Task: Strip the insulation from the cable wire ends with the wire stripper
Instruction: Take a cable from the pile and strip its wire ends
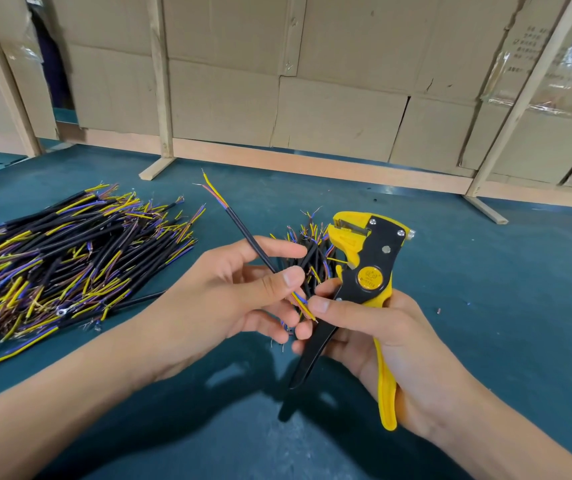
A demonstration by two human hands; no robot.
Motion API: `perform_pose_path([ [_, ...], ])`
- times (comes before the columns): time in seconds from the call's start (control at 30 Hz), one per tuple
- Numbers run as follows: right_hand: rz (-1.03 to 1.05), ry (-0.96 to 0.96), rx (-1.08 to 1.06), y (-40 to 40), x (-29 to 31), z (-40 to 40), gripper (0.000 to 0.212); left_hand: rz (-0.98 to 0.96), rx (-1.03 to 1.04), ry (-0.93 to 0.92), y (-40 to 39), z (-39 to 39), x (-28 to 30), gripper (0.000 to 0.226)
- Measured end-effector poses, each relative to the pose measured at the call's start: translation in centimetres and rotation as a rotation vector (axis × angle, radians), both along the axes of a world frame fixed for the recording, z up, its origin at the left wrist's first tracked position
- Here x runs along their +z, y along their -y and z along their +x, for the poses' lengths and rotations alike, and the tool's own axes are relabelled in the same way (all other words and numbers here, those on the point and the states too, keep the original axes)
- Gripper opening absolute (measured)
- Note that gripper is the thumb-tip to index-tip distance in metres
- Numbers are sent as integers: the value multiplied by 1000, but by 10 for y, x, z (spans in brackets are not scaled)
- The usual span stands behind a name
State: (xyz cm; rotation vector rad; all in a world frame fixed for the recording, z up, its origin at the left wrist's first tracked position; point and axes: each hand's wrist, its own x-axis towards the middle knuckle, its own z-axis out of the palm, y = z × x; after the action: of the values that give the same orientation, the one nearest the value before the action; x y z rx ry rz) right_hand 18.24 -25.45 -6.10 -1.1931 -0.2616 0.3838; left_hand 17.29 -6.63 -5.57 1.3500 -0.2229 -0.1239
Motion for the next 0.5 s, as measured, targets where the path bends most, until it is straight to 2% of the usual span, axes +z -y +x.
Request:
perform_pose_path([
  [0.13,-11,-1,-5,-1,0,1,12,1,-15,-12,-1,0,0,38],
  [0.27,-20,7,-5,1,0,2,9,9,-22,-30,-1,1,1,46],
  [0.5,17,14,-11,2,-1,5,6,-4,-49,-36,1,1,-1,36],
])
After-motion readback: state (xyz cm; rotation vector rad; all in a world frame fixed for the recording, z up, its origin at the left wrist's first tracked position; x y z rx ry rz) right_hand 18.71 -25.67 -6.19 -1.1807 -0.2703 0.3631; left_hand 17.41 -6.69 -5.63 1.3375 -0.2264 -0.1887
